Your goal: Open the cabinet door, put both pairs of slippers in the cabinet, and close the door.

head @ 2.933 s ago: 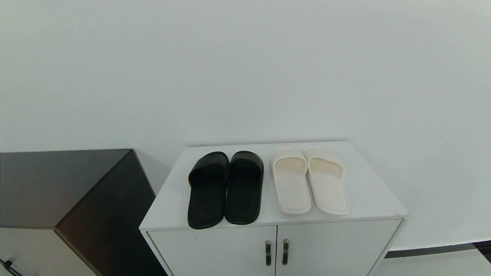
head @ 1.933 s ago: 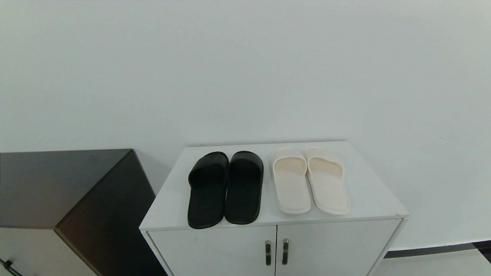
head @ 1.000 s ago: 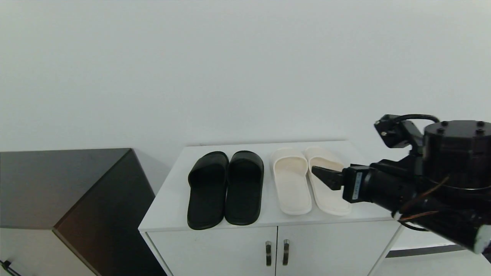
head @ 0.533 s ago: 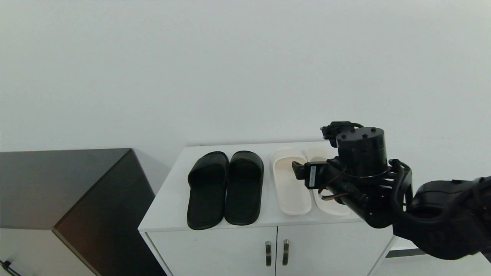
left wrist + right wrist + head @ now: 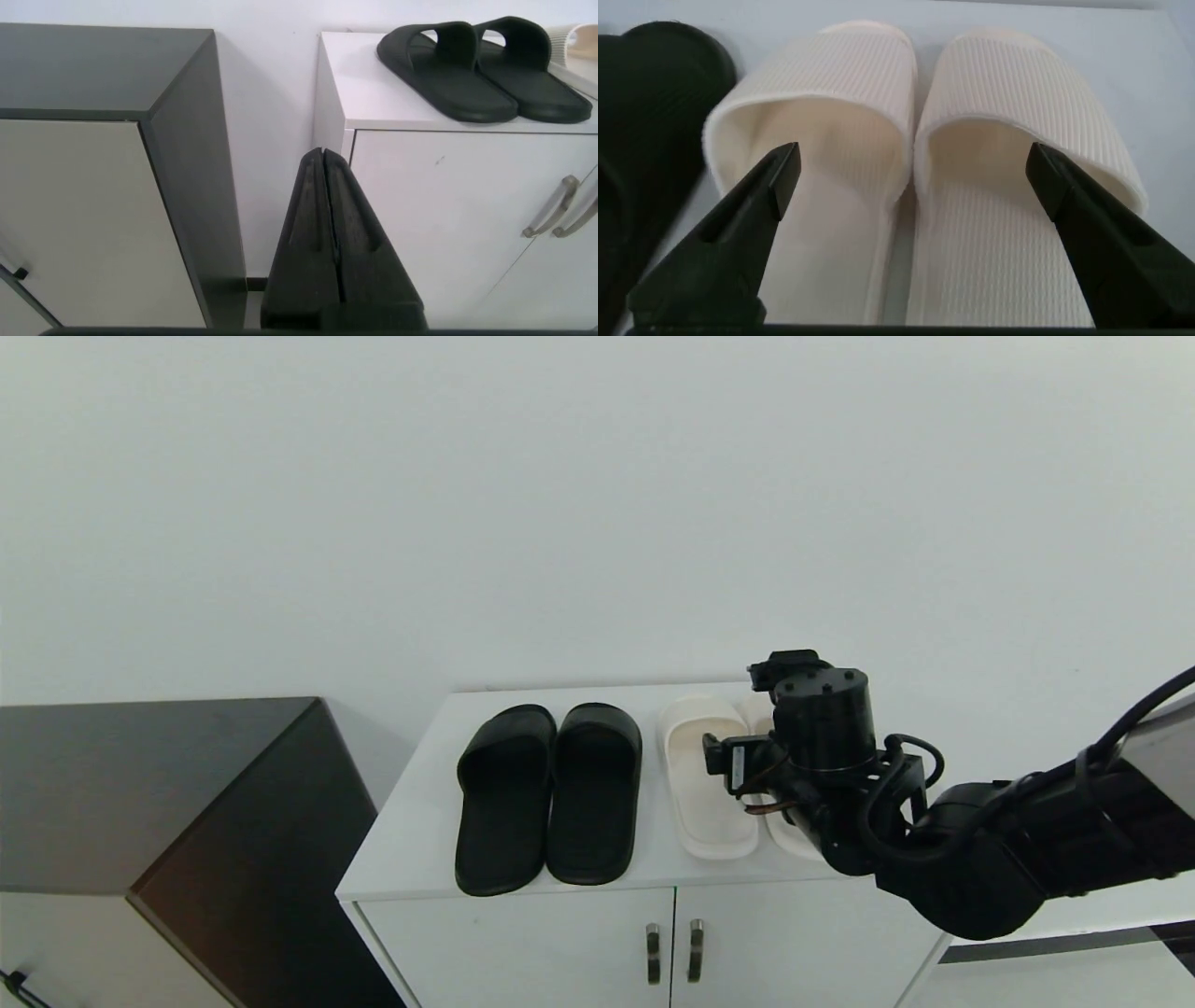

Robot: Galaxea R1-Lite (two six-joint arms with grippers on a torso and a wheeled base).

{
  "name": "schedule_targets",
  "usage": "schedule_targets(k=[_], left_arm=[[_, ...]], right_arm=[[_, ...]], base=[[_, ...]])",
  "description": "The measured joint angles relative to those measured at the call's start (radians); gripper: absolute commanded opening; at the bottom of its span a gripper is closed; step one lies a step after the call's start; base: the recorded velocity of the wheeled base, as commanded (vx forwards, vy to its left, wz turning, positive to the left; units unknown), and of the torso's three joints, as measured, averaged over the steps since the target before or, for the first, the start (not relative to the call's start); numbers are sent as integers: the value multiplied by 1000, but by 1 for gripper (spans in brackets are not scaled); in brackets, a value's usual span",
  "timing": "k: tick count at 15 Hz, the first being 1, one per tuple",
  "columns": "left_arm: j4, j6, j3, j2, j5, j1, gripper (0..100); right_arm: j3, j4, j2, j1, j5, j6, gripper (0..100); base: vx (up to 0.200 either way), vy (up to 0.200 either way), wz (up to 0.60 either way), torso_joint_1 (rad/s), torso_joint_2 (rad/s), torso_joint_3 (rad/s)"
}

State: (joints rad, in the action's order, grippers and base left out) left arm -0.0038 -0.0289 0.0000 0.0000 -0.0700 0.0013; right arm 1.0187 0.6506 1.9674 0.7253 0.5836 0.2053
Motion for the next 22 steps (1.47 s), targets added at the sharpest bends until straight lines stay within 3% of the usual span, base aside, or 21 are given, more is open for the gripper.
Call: schedule_targets(k=[7,8,18,22], left_arm=[[0,0,0,0,0,0,0],[0,0,0,0,0,0,0],[0,0,0,0,-1,0,0],[0,0,0,0,2,0,0]], right_arm=[[91,-3,77,-24,-3,0,100],[104,-5,87,-27,-2,0,0],[138,-7,100,-41,0,-22,0],[38,-28,-53,-11,-15,-66,0]], base=[[0,0,0,0,0,0],[0,0,0,0,0,0],[0,0,0,0,0,0],[0,0,0,0,0,0]])
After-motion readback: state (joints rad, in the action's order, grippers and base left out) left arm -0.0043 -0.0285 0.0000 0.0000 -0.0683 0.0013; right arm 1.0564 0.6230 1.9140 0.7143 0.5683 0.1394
